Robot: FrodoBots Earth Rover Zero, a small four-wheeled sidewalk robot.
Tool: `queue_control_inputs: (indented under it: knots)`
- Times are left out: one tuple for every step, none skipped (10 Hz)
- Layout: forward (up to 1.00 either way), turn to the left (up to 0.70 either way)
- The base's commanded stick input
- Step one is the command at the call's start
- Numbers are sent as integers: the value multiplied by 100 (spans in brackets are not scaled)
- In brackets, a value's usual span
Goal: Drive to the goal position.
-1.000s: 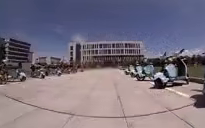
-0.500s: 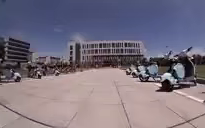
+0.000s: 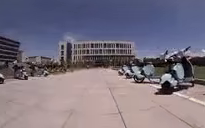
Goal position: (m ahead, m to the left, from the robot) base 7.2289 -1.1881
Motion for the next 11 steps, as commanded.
queue_control_inputs:
  knots:
    - [70, 0]
    - [70, 0]
    - [70, 0]
    - [70, 0]
    - [70, 9]
    - [70, 31]
    - [70, 35]
    - [70, 35]
    - [70, 35]
    - [70, 17]
    - [70, 3]
